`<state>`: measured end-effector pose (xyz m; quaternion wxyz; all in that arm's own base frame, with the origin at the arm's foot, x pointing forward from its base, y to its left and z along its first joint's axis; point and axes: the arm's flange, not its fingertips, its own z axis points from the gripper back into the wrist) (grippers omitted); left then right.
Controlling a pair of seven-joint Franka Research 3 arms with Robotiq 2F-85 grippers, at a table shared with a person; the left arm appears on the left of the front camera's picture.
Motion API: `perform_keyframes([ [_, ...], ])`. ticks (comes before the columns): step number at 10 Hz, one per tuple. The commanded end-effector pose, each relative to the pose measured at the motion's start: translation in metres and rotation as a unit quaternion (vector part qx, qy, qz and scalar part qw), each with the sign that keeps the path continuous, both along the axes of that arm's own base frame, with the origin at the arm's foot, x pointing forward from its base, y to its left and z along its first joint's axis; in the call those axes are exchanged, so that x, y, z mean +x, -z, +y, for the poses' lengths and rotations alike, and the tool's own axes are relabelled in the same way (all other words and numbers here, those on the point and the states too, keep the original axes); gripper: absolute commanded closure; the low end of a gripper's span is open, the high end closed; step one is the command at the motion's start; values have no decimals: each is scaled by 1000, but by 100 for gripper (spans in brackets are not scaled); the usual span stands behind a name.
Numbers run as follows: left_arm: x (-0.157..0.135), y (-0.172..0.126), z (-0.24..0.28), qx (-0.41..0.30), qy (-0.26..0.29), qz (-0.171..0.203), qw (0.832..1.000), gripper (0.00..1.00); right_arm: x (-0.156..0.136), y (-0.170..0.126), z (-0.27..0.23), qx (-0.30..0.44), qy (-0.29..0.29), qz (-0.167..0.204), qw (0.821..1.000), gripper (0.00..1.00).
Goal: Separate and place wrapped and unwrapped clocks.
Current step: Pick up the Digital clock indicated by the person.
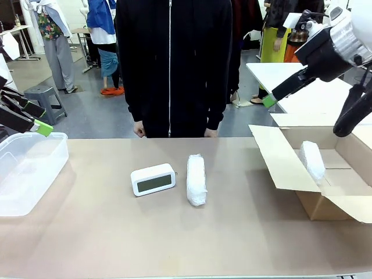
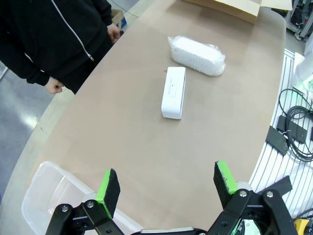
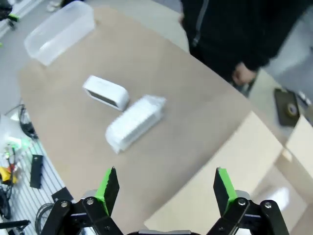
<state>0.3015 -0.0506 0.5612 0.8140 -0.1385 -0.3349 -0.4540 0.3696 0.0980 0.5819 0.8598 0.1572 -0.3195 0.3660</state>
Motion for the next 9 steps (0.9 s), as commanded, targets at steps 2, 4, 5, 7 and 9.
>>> perform_keyframes([
  [2, 1, 1, 1, -4, 7, 0, 1000, 0, 20, 9, 24, 35, -73, 16, 997, 0],
  [4, 1, 1, 1, -4, 7, 0, 1000, 0, 23, 4, 27, 10, -124, 55, 991, 0],
  [5, 1, 1, 1, -4, 7, 0, 1000, 0, 20, 3, 27, -9, -129, 52, 990, 0],
  [7, 1, 1, 1, -4, 7, 0, 1000, 0, 11, 7, 29, -19, -165, 41, 985, 0],
  [9, 1, 1, 1, -4, 7, 0, 1000, 0, 2, 15, 29, -10, -189, 3, 982, 0],
])
